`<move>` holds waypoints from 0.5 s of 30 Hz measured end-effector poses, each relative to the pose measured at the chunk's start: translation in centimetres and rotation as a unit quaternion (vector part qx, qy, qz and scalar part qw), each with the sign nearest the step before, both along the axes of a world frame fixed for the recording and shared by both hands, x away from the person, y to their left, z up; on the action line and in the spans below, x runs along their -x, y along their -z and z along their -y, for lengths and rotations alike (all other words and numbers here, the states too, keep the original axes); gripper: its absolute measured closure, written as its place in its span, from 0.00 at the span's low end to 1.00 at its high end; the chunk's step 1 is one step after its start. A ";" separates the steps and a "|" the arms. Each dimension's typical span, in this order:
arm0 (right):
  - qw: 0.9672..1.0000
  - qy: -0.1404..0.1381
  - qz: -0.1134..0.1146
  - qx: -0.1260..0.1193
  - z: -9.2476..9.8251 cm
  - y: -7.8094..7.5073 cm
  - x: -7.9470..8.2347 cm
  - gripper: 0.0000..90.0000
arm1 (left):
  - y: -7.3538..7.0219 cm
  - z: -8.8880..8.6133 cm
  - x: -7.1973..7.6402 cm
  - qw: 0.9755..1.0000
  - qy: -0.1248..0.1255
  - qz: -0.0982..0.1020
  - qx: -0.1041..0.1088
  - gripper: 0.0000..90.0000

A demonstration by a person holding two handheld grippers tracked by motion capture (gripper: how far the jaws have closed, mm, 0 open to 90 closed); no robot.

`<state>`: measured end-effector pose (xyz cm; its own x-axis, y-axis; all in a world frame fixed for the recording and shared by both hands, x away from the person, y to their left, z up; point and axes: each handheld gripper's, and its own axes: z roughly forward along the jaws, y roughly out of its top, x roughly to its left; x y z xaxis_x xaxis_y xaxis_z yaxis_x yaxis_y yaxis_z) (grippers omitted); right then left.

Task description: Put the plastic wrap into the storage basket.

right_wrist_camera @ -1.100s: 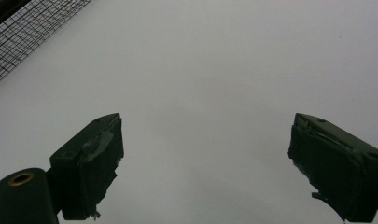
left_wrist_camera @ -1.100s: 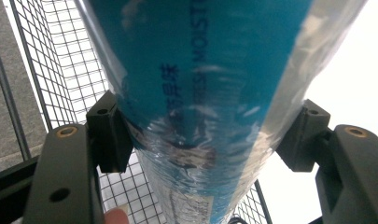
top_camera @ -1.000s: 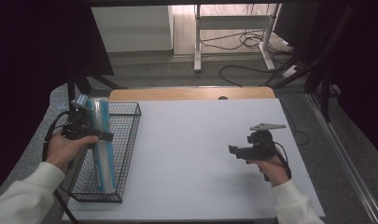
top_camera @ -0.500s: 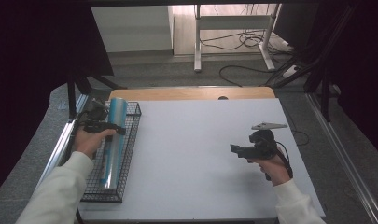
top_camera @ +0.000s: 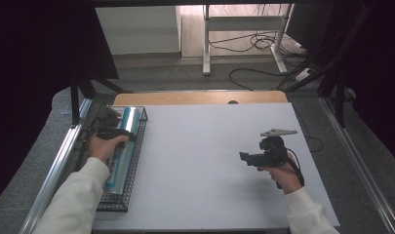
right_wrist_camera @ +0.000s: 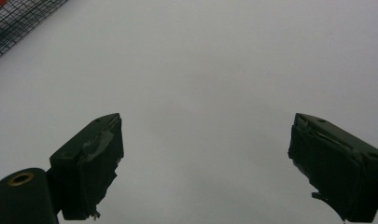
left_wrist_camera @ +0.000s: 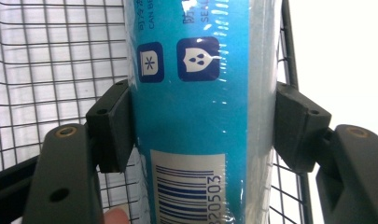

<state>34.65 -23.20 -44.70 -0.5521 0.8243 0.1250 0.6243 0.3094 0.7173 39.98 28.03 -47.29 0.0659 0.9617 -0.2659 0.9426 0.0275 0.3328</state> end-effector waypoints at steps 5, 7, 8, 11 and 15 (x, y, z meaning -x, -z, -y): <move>1.000 0.001 0.001 0.001 0.1 0.0 0.0 0.12 | 1.4 0.2 -0.4 1.000 -0.016 -0.013 -0.024 0.33; 1.000 0.003 0.003 0.000 0.2 -0.1 0.1 0.12 | 0.9 0.1 -0.3 1.000 -0.019 0.005 -0.012 0.32; 1.000 0.004 0.002 -0.001 0.3 -0.1 0.1 0.12 | 0.4 0.1 -0.2 1.000 -0.019 0.009 -0.005 0.29; 1.000 0.006 0.001 0.000 0.4 0.0 0.0 0.12 | -0.6 0.4 0.1 0.999 -0.015 0.023 -0.018 0.25; 1.000 0.005 0.002 0.000 0.4 0.0 0.1 0.12 | -0.9 1.0 0.4 0.998 -0.007 0.030 -0.049 0.21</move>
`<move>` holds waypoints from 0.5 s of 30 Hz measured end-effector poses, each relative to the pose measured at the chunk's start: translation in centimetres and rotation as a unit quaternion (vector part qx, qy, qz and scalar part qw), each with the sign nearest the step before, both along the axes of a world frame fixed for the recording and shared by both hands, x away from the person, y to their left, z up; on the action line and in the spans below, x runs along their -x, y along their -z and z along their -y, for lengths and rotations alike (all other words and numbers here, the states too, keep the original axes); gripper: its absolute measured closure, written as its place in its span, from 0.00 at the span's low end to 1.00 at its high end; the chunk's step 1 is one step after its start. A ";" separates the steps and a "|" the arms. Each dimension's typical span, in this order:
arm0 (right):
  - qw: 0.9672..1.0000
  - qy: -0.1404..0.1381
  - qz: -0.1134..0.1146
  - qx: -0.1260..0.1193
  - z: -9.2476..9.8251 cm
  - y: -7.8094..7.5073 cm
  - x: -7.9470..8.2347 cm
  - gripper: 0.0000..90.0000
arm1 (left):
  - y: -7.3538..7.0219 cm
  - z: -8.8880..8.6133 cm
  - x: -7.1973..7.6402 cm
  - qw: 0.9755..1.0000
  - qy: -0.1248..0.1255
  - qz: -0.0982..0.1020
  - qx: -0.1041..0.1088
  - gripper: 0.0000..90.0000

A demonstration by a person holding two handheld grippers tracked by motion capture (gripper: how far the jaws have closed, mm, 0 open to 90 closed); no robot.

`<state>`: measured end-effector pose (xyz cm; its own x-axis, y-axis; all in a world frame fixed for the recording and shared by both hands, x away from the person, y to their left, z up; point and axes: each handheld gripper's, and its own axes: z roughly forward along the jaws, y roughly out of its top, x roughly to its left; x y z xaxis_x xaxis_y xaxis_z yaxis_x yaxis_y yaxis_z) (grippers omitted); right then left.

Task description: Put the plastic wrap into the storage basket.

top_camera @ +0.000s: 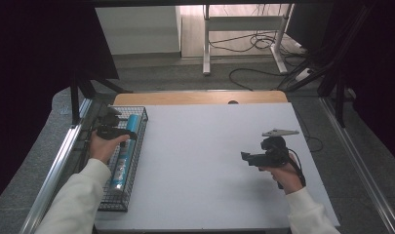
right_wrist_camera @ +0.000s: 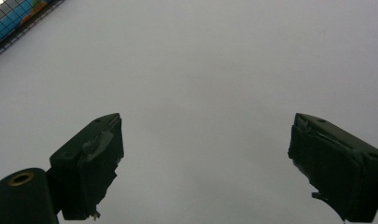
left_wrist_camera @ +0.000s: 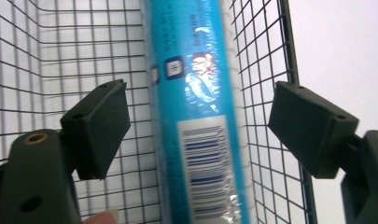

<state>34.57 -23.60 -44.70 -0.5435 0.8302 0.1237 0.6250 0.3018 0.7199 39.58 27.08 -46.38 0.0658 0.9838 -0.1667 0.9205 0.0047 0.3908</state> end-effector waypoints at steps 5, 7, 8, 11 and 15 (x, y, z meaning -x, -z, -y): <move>1.000 -0.001 -0.001 0.000 0.1 0.0 0.1 0.12 | -1.0 0.0 0.7 0.999 0.007 0.019 -0.030 0.18; 1.000 0.001 -0.001 0.000 0.1 0.1 0.0 0.12 | -1.6 -0.1 1.2 0.999 0.012 0.026 -0.024 0.18; 1.000 0.001 -0.001 0.001 0.2 0.1 0.0 0.12 | -2.0 -0.2 1.5 0.999 0.013 0.032 -0.018 0.18; 1.000 0.003 -0.002 0.000 0.4 0.1 0.1 0.12 | -3.3 -0.2 2.6 0.998 0.024 0.057 -0.005 0.18; 1.000 -0.002 0.002 0.000 0.4 -0.1 0.2 0.12 | -4.5 0.5 4.5 0.994 0.062 0.084 0.014 0.19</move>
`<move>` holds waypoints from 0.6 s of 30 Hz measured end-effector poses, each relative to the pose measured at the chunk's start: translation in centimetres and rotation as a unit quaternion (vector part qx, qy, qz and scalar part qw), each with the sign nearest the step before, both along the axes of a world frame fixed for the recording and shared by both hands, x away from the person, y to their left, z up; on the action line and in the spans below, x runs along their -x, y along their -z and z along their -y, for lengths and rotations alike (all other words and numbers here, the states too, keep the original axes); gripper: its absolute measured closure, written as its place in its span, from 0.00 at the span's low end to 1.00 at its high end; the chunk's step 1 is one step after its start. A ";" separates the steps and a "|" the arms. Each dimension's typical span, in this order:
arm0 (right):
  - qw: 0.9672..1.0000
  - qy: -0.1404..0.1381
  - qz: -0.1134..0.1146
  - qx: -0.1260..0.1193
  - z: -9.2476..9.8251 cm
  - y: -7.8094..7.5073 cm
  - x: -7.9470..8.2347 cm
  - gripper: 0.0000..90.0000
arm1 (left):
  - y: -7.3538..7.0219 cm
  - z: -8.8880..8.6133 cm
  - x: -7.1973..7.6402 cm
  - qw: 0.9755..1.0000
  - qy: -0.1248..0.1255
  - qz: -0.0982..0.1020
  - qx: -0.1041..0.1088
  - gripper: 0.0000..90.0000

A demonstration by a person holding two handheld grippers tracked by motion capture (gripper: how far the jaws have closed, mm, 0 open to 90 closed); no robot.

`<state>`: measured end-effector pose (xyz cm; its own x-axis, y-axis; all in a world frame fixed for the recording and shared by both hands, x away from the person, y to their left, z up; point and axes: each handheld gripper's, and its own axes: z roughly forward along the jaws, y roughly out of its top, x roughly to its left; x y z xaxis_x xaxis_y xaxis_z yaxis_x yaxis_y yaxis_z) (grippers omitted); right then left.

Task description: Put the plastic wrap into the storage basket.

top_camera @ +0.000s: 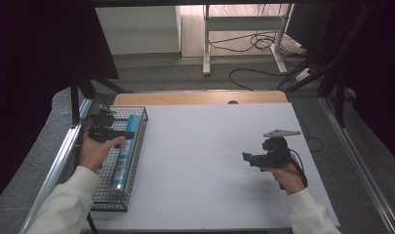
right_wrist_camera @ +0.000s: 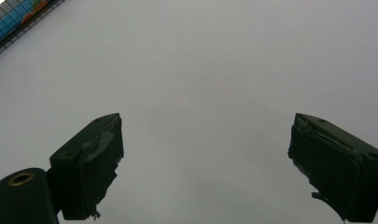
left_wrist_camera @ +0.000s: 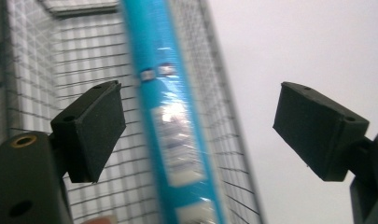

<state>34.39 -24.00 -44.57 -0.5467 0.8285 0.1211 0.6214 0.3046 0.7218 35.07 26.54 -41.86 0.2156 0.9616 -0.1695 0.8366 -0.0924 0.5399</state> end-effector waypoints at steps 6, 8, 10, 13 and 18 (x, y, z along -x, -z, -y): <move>1.000 -0.016 0.009 0.003 -0.2 -0.1 0.1 0.12 | -0.6 1.5 2.6 0.998 0.050 0.037 0.014 0.20; 1.000 -0.027 0.013 0.005 -0.2 0.1 0.2 0.12 | -0.5 2.0 3.4 0.997 0.067 0.044 0.023 0.20; 0.999 -0.033 0.013 0.005 -0.2 0.2 0.4 0.12 | -0.2 2.6 4.2 0.995 0.078 0.055 0.027 0.20; 0.999 -0.043 0.018 0.012 -0.1 0.4 0.9 0.12 | 0.3 3.5 5.4 0.992 0.092 0.069 0.043 0.20; 0.998 -0.052 0.034 0.032 0.1 0.8 2.2 0.12 | 1.7 5.3 7.5 0.988 0.113 0.091 0.047 0.20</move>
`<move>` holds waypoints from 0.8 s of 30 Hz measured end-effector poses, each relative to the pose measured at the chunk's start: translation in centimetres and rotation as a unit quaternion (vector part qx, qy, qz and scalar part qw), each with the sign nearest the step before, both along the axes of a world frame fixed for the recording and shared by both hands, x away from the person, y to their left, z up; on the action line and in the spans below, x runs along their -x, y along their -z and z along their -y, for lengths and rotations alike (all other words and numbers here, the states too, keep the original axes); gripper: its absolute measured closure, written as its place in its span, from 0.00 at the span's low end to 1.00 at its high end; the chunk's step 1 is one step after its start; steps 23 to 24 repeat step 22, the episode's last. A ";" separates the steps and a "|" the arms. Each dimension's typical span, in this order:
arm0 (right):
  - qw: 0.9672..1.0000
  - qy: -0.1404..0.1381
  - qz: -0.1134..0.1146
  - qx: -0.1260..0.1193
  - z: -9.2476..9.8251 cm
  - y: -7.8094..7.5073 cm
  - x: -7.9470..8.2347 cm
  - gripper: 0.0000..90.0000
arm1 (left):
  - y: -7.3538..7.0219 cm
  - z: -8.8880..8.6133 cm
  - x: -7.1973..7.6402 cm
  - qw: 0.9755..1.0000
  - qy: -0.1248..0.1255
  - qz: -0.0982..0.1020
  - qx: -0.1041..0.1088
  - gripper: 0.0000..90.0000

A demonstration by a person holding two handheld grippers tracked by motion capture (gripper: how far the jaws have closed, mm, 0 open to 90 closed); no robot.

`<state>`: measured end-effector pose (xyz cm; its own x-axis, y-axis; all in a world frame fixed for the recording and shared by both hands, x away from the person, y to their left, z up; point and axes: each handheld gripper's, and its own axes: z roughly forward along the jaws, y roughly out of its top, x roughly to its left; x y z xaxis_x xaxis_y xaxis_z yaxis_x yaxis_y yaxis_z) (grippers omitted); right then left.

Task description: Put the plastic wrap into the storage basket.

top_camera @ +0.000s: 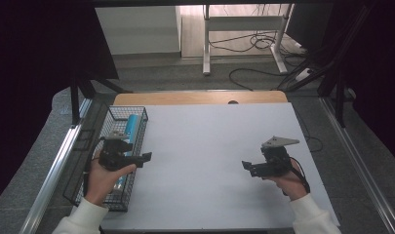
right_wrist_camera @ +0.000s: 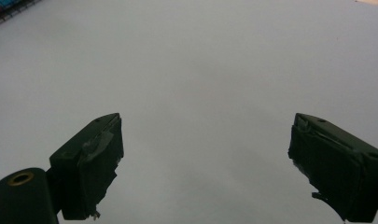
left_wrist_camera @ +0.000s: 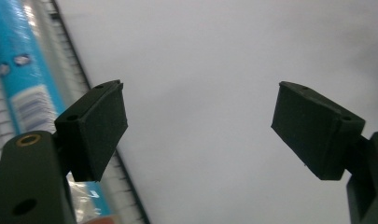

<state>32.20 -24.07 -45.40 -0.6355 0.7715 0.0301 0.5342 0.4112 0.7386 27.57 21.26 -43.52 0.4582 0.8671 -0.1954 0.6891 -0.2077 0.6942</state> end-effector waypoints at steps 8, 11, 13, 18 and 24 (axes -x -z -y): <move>1.000 -0.018 -0.002 0.000 0.2 1.2 2.0 0.12 | 3.1 2.9 2.8 0.999 0.033 -0.001 -0.019 0.20; 1.000 -0.021 0.004 0.010 -0.1 1.4 2.3 0.12 | 3.5 3.0 3.0 0.999 0.037 -0.004 0.001 0.20; 1.000 -0.022 0.007 0.012 -0.2 1.3 2.4 0.12 | 3.7 3.0 3.1 0.999 0.031 0.000 0.011 0.21; 1.000 -0.022 0.012 0.014 -0.3 1.4 2.3 0.12 | 3.8 3.3 3.1 0.999 0.036 -0.001 0.001 0.21; 0.999 -0.021 0.023 0.024 -0.2 1.5 2.3 0.12 | 3.9 3.9 3.2 0.999 0.040 0.001 -0.014 0.21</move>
